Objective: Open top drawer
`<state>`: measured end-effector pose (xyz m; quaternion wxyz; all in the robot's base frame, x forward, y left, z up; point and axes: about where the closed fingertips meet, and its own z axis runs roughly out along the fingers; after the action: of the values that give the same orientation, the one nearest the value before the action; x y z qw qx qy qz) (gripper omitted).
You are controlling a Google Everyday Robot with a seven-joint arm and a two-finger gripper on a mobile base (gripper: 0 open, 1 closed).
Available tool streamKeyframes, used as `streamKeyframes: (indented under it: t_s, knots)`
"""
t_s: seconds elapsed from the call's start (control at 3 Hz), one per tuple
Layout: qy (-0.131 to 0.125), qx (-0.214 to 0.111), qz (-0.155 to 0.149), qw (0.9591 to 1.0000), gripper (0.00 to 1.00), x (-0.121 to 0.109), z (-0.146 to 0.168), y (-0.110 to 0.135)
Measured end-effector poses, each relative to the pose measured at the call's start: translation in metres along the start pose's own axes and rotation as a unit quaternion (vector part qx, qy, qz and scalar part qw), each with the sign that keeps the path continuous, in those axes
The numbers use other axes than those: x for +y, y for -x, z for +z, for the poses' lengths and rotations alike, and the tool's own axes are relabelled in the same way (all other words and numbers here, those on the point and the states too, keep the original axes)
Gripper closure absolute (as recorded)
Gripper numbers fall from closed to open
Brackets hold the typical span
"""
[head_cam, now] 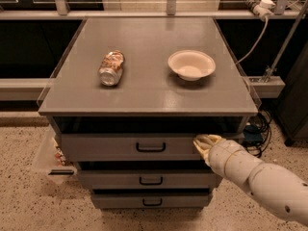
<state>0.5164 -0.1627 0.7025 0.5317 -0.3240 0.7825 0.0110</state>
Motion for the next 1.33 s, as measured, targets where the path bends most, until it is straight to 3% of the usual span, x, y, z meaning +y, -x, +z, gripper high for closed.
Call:
streamKeyframes:
  t_s: [0.33, 1.0, 1.33]
  knots:
    - [-0.012, -0.008, -0.003, 0.9999, 1.00, -0.006, -0.001, 0.002]
    - [-0.008, -0.006, -0.005, 0.9999, 1.00, -0.005, -0.002, 0.004]
    - [0.005, 0.011, -0.025, 0.9996, 1.00, -0.008, -0.020, 0.029]
